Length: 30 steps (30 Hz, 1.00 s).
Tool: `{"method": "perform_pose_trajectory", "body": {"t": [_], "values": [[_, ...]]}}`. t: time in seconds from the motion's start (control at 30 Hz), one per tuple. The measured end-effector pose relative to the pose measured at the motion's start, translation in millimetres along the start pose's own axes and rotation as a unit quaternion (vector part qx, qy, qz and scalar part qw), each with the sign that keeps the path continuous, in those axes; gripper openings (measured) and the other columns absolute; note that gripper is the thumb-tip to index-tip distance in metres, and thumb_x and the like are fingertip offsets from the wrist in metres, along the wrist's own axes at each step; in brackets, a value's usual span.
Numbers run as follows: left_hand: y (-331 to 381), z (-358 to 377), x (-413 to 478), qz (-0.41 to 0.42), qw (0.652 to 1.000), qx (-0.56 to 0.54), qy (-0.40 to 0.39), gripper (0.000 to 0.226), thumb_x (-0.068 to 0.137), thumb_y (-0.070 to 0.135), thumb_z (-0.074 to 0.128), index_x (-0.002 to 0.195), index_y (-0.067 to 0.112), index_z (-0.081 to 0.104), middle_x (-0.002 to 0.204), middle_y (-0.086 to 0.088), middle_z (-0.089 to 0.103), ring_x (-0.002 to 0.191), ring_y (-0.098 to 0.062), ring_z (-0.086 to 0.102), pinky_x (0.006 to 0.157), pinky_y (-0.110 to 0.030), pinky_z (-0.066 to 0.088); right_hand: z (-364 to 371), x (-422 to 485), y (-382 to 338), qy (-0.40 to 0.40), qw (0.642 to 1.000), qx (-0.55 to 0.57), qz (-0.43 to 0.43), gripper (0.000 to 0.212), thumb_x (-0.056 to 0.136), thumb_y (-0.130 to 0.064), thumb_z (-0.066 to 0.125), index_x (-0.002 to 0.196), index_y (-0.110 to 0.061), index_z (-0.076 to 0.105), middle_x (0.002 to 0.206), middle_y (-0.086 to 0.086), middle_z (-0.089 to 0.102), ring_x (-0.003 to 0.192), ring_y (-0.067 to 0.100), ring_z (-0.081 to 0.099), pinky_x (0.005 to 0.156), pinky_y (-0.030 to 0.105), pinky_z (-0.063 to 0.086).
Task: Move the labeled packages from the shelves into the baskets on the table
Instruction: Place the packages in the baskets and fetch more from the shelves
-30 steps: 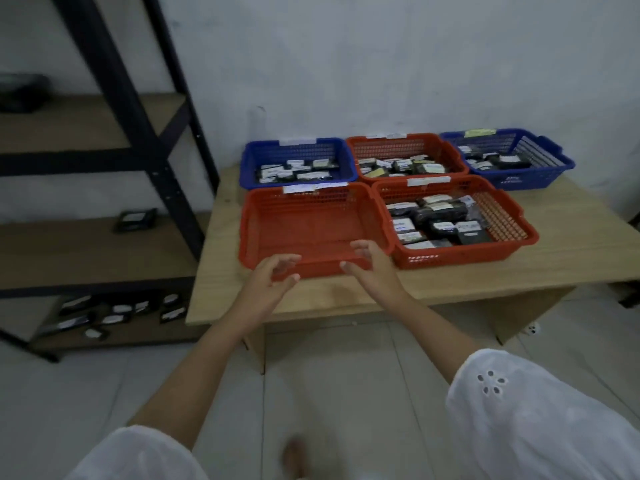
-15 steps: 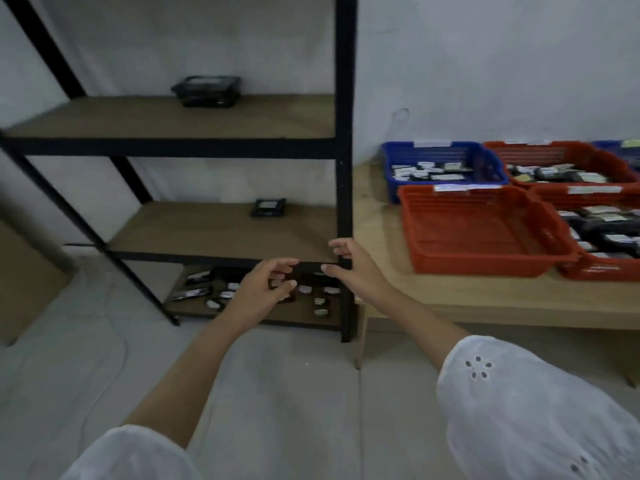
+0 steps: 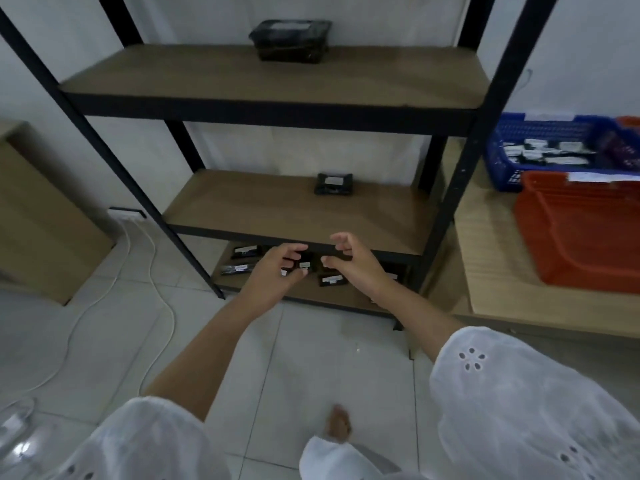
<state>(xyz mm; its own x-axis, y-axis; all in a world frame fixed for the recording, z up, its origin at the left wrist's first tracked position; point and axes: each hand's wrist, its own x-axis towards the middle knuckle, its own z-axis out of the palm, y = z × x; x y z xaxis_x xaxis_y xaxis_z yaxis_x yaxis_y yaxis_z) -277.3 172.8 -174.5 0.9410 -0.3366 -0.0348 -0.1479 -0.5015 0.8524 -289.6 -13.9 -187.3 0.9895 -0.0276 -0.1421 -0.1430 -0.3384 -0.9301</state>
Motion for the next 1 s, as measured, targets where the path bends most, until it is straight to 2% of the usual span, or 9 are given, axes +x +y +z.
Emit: {"method": "perform_pose_trajectory", "body": {"t": [0.17, 0.37, 0.53, 0.6, 0.67, 0.73, 0.83, 0.93, 1.0], "values": [[-45.4, -1.0, 66.8, -0.022, 0.999, 0.005, -0.037, 0.038, 0.087, 0.012, 0.064, 0.121, 0.027, 0.053, 0.116, -0.005, 0.054, 0.103, -0.01, 0.053, 0.092, -0.021, 0.041, 21.8, 71.4, 25.6, 0.009, 0.999, -0.016, 0.039, 0.045, 0.086, -0.03, 0.067, 0.126, -0.022, 0.049, 0.12, 0.002, 0.052, 0.111, 0.014, 0.047, 0.087, 0.024, 0.038], [-146.3, 38.1, 120.2, -0.059, 0.995, -0.022, -0.072, 0.04, 0.088, 0.006, 0.062, 0.127, 0.013, 0.053, 0.114, -0.008, 0.052, 0.104, -0.016, 0.052, 0.087, -0.02, 0.038, 72.0, 130.1, 125.7, 0.033, 0.994, -0.043, 0.092, 0.042, 0.084, -0.024, 0.07, 0.122, -0.015, 0.052, 0.105, 0.003, 0.055, 0.1, 0.017, 0.054, 0.083, 0.027, 0.042], [-280.1, 94.9, 158.4, -0.097, 0.989, -0.065, -0.095, 0.039, 0.088, 0.003, 0.061, 0.126, 0.012, 0.053, 0.111, -0.007, 0.052, 0.103, -0.016, 0.054, 0.088, -0.021, 0.043, 130.3, 181.9, 254.7, 0.056, 0.986, -0.03, 0.157, 0.042, 0.084, -0.02, 0.07, 0.122, -0.012, 0.053, 0.09, -0.003, 0.053, 0.086, 0.012, 0.053, 0.065, 0.018, 0.04], [-342.1, 122.2, 177.1, -0.11, 0.985, -0.091, -0.092, 0.037, 0.089, 0.002, 0.06, 0.124, 0.011, 0.053, 0.106, -0.004, 0.052, 0.097, -0.014, 0.054, 0.079, -0.014, 0.043, 156.0, 210.0, 310.8, 0.086, 0.982, -0.025, 0.166, 0.041, 0.084, -0.016, 0.07, 0.121, -0.01, 0.053, 0.085, -0.003, 0.053, 0.075, 0.008, 0.051, 0.055, 0.006, 0.038], [-386.9, 141.5, 192.7, -0.126, 0.983, -0.115, -0.071, 0.037, 0.088, -0.003, 0.058, 0.123, 0.006, 0.053, 0.097, -0.003, 0.053, 0.087, -0.01, 0.054, 0.07, -0.006, 0.042, 172.3, 234.2, 350.7, 0.116, 0.978, -0.017, 0.174, 0.04, 0.084, -0.013, 0.07, 0.12, -0.009, 0.054, 0.089, 0.001, 0.056, 0.074, 0.009, 0.051, 0.051, 0.001, 0.036], [-440.6, 164.2, 213.5, -0.135, 0.981, -0.135, -0.043, 0.036, 0.087, -0.009, 0.055, 0.122, 0.0, 0.053, 0.087, -0.002, 0.054, 0.078, -0.009, 0.056, 0.069, -0.006, 0.045, 196.0, 266.1, 398.2, 0.138, 0.975, -0.009, 0.175, 0.038, 0.084, -0.013, 0.069, 0.119, -0.01, 0.055, 0.099, 0.009, 0.061, 0.084, 0.016, 0.055, 0.06, 0.008, 0.039], [-506.0, 195.3, 250.2, -0.117, 0.989, -0.089, -0.03, 0.035, 0.089, -0.005, 0.052, 0.119, 0.011, 0.055, 0.096, -0.004, 0.056, 0.09, -0.018, 0.056, 0.084, -0.029, 0.049, 223.6, 313.7, 452.8, 0.155, 0.975, 0.021, 0.159, 0.036, 0.085, -0.017, 0.068, 0.118, -0.014, 0.054, 0.089, 0.002, 0.06, 0.077, 0.01, 0.055, 0.063, 0.014, 0.04], [-546.9, 213.9, 286.4, -0.079, 0.996, -0.05, 0.001, 0.03, 0.089, 0.0, 0.052, 0.113, 0.018, 0.057, 0.098, -0.004, 0.06, 0.089, -0.016, 0.059, 0.076, -0.021, 0.045, 242.4, 352.9, 490.3, 0.183, 0.976, -0.001, 0.114, 0.035, 0.084, -0.026, 0.067, 0.117, -0.019, 0.055, 0.093, 0.0, 0.058, 0.083, 0.012, 0.056, 0.067, 0.022, 0.041], [-562.2, 219.6, 310.2, -0.066, 0.997, -0.039, 0.025, 0.028, 0.089, 0.003, 0.053, 0.114, 0.017, 0.057, 0.103, -0.008, 0.063, 0.085, -0.012, 0.059, 0.076, -0.019, 0.045, 249.9, 371.5, 506.5, 0.212, 0.973, -0.011, 0.09, 0.032, 0.083, -0.027, 0.067, 0.113, -0.02, 0.058, 0.09, -0.004, 0.058, 0.081, 0.009, 0.056, 0.063, 0.021, 0.039]]}}
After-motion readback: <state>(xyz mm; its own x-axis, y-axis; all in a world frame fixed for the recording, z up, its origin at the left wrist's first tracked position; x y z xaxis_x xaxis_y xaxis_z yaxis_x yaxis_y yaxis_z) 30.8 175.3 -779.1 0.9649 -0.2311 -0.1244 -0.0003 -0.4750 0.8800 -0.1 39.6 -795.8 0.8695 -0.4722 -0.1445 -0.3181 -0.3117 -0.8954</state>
